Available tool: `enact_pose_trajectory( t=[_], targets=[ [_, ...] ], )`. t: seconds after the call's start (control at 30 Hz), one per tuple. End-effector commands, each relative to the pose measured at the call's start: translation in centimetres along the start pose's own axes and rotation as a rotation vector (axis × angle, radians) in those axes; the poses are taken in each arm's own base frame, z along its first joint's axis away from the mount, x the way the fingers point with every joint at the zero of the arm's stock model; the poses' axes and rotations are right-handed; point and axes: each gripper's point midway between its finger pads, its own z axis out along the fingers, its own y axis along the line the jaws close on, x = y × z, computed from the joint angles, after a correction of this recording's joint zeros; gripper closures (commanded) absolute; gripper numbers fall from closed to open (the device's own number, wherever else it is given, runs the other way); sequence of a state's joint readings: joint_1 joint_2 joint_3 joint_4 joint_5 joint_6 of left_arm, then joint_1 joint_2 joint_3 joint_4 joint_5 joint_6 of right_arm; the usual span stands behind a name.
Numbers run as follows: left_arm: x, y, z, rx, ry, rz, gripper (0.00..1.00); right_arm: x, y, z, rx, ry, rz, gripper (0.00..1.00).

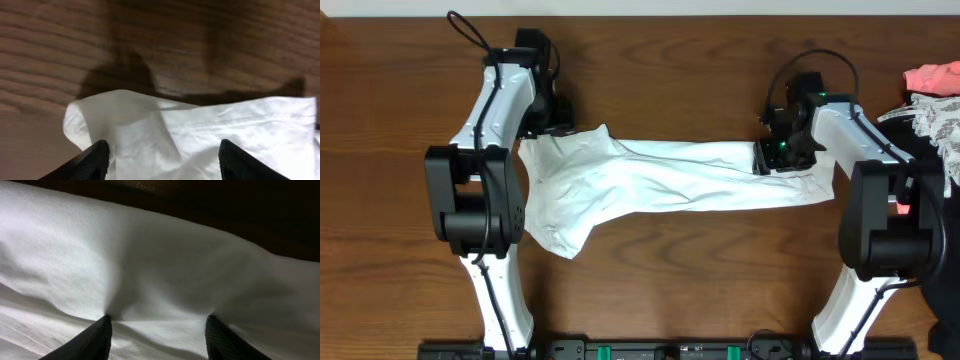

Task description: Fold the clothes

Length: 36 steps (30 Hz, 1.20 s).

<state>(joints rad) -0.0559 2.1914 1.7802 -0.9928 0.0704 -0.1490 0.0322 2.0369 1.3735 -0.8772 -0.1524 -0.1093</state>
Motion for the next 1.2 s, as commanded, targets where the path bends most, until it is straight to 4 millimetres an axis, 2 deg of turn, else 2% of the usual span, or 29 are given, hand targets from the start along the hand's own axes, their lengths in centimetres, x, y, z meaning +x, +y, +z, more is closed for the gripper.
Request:
enact_pose_trajectory(
  t=[0.0,0.13,0.2,0.27,0.33,0.43,0.5,0.67,0.87,1.03,1.17],
  targets=[
    [0.6,0.5,0.1,-0.020,0.000,0.017,0.29,0.8,-0.1,0.8,0.004,0.027,0.011,0.42],
    [1.2,0.6,1.0,-0.023,0.013,0.017,0.30,0.7,-0.1,0.7,0.004,0.020,0.010,0.43],
    [1.0,0.6,1.0,-0.022,0.008,0.017,0.34,0.6,-0.1,0.7,0.005,0.018,0.009,0.42],
    [0.8,0.6,1.0,-0.020,0.000,0.017,0.46,0.6,-0.1,0.8,0.005,0.020,0.009,0.43],
    [0.7,0.5,1.0,-0.018,-0.007,0.017,0.66,0.6,-0.1,0.7,0.005,0.019,0.009,0.42],
    [0.5,0.5,1.0,-0.017,-0.013,0.017,0.87,0.7,-0.2,0.7,0.008,0.020,0.009,0.42],
    [0.5,0.5,0.9,-0.017,-0.013,0.017,0.93,0.7,-0.4,0.7,0.021,0.022,0.009,0.42],
    [1.0,0.6,0.0,-0.018,-0.006,0.017,0.94,1.0,-0.8,0.7,0.045,0.033,0.011,0.43],
    [1.7,0.7,-3.7,-0.013,-0.031,0.012,0.94,1.1,-0.8,0.7,0.044,0.039,0.011,0.60],
    [3.3,1.0,-6.9,-0.013,-0.029,-0.007,0.94,1.3,-0.8,0.8,0.044,0.045,0.012,0.60],
    [5.1,1.4,-7.3,-0.028,0.037,-0.034,0.94,1.4,-0.8,0.8,0.043,0.049,0.013,0.60]
  ],
)
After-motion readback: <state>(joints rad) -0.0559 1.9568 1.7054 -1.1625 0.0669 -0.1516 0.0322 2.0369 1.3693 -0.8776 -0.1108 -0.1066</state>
